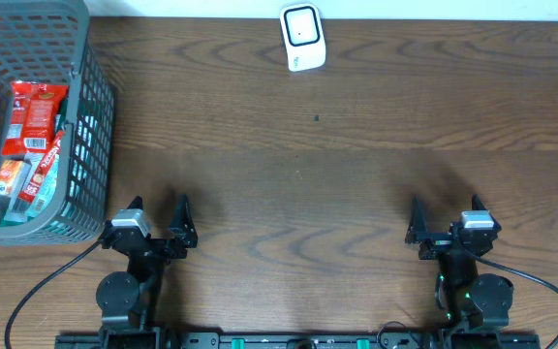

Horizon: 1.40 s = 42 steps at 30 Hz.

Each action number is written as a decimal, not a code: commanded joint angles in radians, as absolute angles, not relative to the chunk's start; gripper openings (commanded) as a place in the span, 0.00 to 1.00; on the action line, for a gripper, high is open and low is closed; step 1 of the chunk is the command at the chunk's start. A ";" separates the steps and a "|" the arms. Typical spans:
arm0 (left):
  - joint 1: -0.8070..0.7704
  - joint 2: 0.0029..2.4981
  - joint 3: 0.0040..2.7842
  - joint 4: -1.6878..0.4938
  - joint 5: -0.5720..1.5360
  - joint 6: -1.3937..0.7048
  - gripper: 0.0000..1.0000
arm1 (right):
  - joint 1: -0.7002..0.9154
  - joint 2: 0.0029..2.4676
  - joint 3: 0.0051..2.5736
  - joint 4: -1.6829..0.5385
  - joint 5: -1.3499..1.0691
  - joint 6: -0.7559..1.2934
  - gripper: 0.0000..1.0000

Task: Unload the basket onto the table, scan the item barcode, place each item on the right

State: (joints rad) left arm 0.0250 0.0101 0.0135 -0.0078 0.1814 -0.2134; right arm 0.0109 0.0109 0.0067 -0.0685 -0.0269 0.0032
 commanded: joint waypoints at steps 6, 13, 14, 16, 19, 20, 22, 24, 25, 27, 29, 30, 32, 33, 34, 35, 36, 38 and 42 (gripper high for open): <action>0.023 0.004 0.004 -0.051 0.220 -0.221 0.89 | 0.000 0.009 0.006 -0.072 -0.031 -0.008 0.99; 0.023 0.004 0.004 -0.052 0.182 -0.221 0.89 | 0.000 0.009 0.006 -0.072 -0.031 -0.008 0.99; 0.023 0.004 0.004 -0.052 0.183 -0.221 0.89 | 0.000 0.009 0.006 -0.072 -0.031 -0.008 0.99; 0.023 0.004 0.004 -0.052 0.182 -0.221 0.89 | 0.000 0.009 0.006 -0.072 -0.031 -0.008 0.99; 0.023 0.004 0.004 -0.052 0.183 -0.222 0.89 | 0.000 0.009 0.006 -0.072 -0.031 -0.008 0.99; 0.023 0.004 0.004 -0.052 0.183 -0.222 0.89 | 0.000 0.009 0.006 -0.072 -0.031 -0.008 0.99; 0.023 0.004 0.004 -0.052 0.183 -0.222 0.89 | 0.000 0.009 0.006 -0.072 -0.031 -0.008 0.99; 0.023 0.004 0.004 -0.052 0.208 -0.222 0.89 | 0.000 0.009 0.006 -0.072 -0.031 -0.008 0.99; 0.023 0.004 0.004 -0.040 0.240 -0.222 0.89 | 0.000 0.009 0.006 -0.072 -0.031 -0.008 0.99; 0.023 0.004 0.005 -0.004 0.299 -0.242 0.89 | 0.000 0.009 0.006 -0.072 -0.031 -0.008 0.99; 0.023 0.004 0.019 -0.004 0.345 -0.294 0.89 | 0.000 0.009 0.006 -0.072 -0.031 -0.008 0.99; 0.023 0.004 0.027 -0.004 0.371 -0.313 0.89 | 0.000 0.009 0.006 -0.072 -0.031 -0.008 0.99; 0.023 0.004 0.054 -0.014 0.422 -0.324 0.89 | 0.000 0.009 0.006 -0.072 -0.031 -0.008 0.99; 0.023 0.004 0.070 -0.023 0.433 -0.329 0.89 | 0.000 0.009 0.006 -0.072 -0.031 -0.008 0.99; 0.023 0.004 0.095 -0.043 0.434 -0.343 0.89 | 0.000 0.009 0.006 -0.072 -0.031 -0.008 0.99; 0.023 0.004 0.120 -0.063 0.434 -0.351 0.89 | 0.000 0.009 0.006 -0.072 -0.031 -0.008 0.99; 0.023 0.005 0.154 -0.086 0.434 -0.354 0.89 | 0.000 0.009 0.006 -0.072 -0.031 -0.008 0.99; 0.023 0.014 0.225 -0.134 0.434 -0.354 0.89 | 0.000 0.009 0.006 -0.072 -0.031 -0.008 0.99; 0.023 0.087 0.414 -0.257 0.434 -0.353 0.89 | 0.000 0.009 0.006 -0.072 -0.031 -0.008 0.99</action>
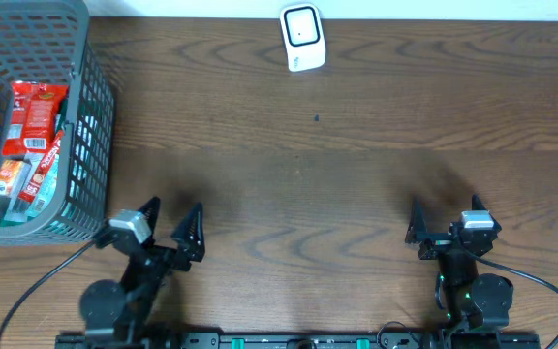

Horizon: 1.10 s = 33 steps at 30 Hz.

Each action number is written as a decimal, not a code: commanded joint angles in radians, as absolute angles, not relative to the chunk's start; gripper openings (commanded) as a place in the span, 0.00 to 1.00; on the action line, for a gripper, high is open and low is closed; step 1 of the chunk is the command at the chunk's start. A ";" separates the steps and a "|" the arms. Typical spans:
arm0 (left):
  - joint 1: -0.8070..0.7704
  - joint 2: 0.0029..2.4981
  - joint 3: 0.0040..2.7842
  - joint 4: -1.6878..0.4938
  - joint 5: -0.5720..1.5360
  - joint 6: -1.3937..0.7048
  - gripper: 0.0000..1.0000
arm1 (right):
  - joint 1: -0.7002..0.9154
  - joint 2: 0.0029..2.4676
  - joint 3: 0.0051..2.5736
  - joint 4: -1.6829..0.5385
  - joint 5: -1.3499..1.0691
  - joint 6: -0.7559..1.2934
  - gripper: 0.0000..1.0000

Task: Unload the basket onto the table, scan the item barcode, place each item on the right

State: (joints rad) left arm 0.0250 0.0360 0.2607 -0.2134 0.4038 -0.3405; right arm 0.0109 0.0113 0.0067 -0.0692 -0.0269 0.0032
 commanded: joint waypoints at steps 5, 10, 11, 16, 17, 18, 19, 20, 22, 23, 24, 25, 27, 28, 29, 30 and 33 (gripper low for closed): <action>0.023 0.393 0.834 -0.542 0.355 -0.348 0.89 | 0.000 0.009 0.006 -0.072 -0.031 -0.008 0.99; 0.023 0.800 1.337 -0.828 0.333 -0.206 0.89 | 0.000 0.009 0.006 -0.072 -0.031 -0.008 0.99; 0.023 0.877 1.439 -0.888 0.314 -0.195 0.89 | 0.000 0.009 0.006 -0.072 -0.031 -0.008 0.99; 0.034 1.307 1.993 -1.198 0.234 -0.172 0.89 | 0.000 0.009 0.006 -0.072 -0.031 -0.008 0.99; 0.043 1.366 2.059 -1.229 0.234 -0.172 0.89 | 0.000 0.009 0.006 -0.072 -0.031 -0.008 0.99; 0.053 1.426 2.121 -1.257 0.234 -0.172 0.89 | 0.000 0.009 0.006 -0.072 -0.031 -0.008 0.99; 0.064 1.474 2.164 -1.274 0.234 -0.172 0.89 | 0.000 0.009 0.006 -0.072 -0.031 -0.008 0.99; 0.079 1.523 2.198 -1.283 0.234 -0.172 0.89 | 0.000 0.009 0.006 -0.072 -0.031 -0.008 0.99; 0.112 1.591 2.217 -1.278 0.234 -0.173 0.89 | 0.000 0.009 0.006 -0.072 -0.031 -0.008 0.99; 0.131 1.615 2.217 -1.275 0.234 -0.172 0.89 | 0.000 0.009 0.006 -0.072 -0.031 -0.008 0.99; 0.154 1.637 2.217 -1.275 0.234 -0.172 0.89 | 0.000 0.009 0.006 -0.072 -0.031 -0.008 0.99; 0.183 1.660 2.217 -1.275 0.234 -0.173 0.89 | 0.000 0.009 0.006 -0.072 -0.031 -0.008 0.99; 0.231 1.694 2.217 -1.275 0.234 -0.173 0.89 | 0.000 0.009 0.006 -0.072 -0.031 -0.008 0.99; 0.276 1.717 2.217 -1.275 0.234 -0.172 0.98 | 0.000 0.009 0.006 -0.072 -0.031 -0.008 0.99; 0.306 1.729 2.217 -1.275 0.234 -0.172 0.98 | 0.000 0.009 0.006 -0.072 -0.031 -0.008 0.99; 0.330 1.737 2.217 -1.276 0.234 -0.172 0.98 | 0.000 0.009 0.006 -0.072 -0.031 -0.008 0.99; 0.408 1.749 2.216 -1.284 0.234 -0.173 0.98 | 0.000 0.009 0.006 -0.072 -0.031 -0.008 0.99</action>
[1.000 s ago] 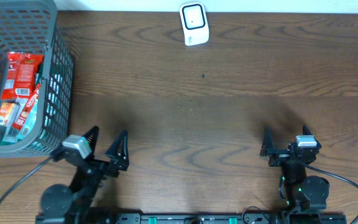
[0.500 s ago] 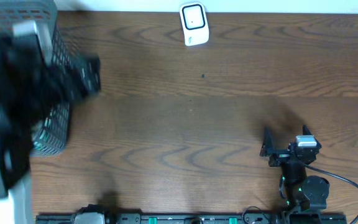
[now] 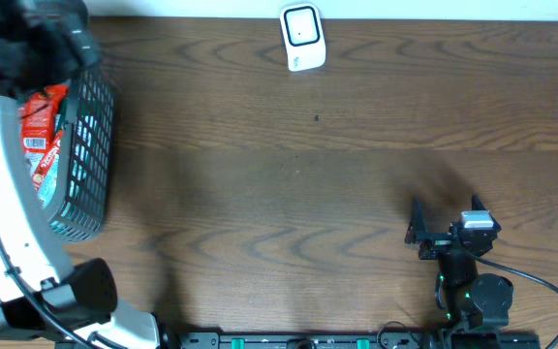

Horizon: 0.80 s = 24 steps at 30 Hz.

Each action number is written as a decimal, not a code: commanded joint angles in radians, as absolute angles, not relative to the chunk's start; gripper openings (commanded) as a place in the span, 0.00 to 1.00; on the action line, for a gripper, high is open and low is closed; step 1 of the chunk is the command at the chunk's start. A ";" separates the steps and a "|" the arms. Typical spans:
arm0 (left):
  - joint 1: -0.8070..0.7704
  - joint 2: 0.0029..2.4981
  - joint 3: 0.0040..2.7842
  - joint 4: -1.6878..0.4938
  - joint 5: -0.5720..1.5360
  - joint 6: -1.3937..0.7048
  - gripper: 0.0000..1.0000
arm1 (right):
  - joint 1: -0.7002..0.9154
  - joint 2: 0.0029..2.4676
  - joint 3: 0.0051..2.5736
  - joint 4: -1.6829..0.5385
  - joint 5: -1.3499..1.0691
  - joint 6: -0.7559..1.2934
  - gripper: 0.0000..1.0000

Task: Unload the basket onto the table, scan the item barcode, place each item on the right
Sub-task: 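Reach the left gripper into the grey basket toward the green pack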

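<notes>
A white barcode scanner (image 3: 301,37) stands at the far edge of the table, in the middle. At the left, a grey mesh basket (image 3: 90,165) holds red packets (image 3: 42,111) and other small items. My left arm reaches up over the basket. Its gripper (image 3: 29,37) is a dark blur above the basket's far end, so its jaws and anything between them cannot be made out. Near the front right, my right gripper (image 3: 444,206) rests low and open, holding nothing.
The brown wooden table (image 3: 289,194) stretches between the basket and the right arm. The left arm's white link covers most of the basket's left side. A black cable (image 3: 541,286) loops by the right arm's base.
My left arm has gone from low at the front left, gripper open near the basket's front corner, to stretched over the basket with the gripper above its far end. The right arm has not moved.
Both grippers first rested open at the table's front edge. Then the left arm had turned slightly toward the basket, still low. Now it stands raised over the basket, covering part of it. The scanner, basket and right arm have stayed where they were.
</notes>
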State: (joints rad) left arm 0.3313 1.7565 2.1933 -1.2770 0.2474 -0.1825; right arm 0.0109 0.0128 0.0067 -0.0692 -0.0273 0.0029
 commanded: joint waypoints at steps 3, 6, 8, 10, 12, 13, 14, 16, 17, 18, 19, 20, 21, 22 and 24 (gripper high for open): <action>0.467 1.751 2.216 -1.299 0.234 -0.172 0.98 | 0.000 0.009 0.006 -0.072 -0.031 -0.008 0.99; 0.516 1.751 2.206 -1.318 0.215 -0.172 0.98 | 0.000 0.009 0.006 -0.072 -0.031 -0.008 0.99; 0.538 1.751 2.189 -1.333 0.168 -0.172 0.98 | 0.000 0.009 0.006 -0.072 -0.031 -0.008 0.99; 0.552 1.751 2.158 -1.339 0.120 -0.172 0.98 | 0.000 0.009 0.006 -0.072 -0.031 -0.008 0.99; 0.558 1.753 2.119 -1.338 0.088 -0.173 0.98 | 0.000 0.009 0.006 -0.072 -0.031 -0.008 0.99; 0.560 1.754 2.098 -1.334 0.084 -0.173 0.98 | 0.000 0.009 0.006 -0.072 -0.031 -0.008 0.99; 0.560 1.757 2.075 -1.326 0.085 -0.173 0.98 | 0.000 0.009 0.006 -0.072 -0.031 -0.008 0.99; 0.560 1.762 2.041 -1.315 0.084 -0.173 0.98 | 0.000 0.009 0.006 -0.072 -0.031 -0.008 0.99; 0.560 1.766 2.021 -1.308 0.085 -0.173 0.98 | 0.000 0.009 0.006 -0.072 -0.031 -0.008 0.99; 0.560 1.771 2.004 -1.304 0.085 -0.173 0.98 | 0.000 0.009 0.006 -0.072 -0.031 -0.008 0.99; 0.560 1.777 1.988 -1.301 0.085 -0.173 0.98 | 0.000 0.009 0.006 -0.072 -0.031 -0.008 0.99; 0.560 1.784 1.974 -1.300 0.085 -0.173 0.98 | 0.000 0.009 0.006 -0.072 -0.031 -0.008 0.99; 0.560 1.791 1.963 -1.301 0.085 -0.173 0.98 | 0.000 0.009 0.006 -0.072 -0.031 -0.008 0.99; 0.560 1.798 1.950 -1.301 0.085 -0.173 0.98 | 0.000 0.009 0.006 -0.072 -0.031 -0.008 0.99; 0.560 1.808 1.927 -1.301 0.085 -0.173 0.98 | 0.000 0.009 0.006 -0.072 -0.031 -0.008 0.99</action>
State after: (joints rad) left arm 0.5575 1.7813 1.9537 -1.3010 0.1005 -0.1822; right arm 0.0109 0.0128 0.0067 -0.0689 -0.0273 0.0032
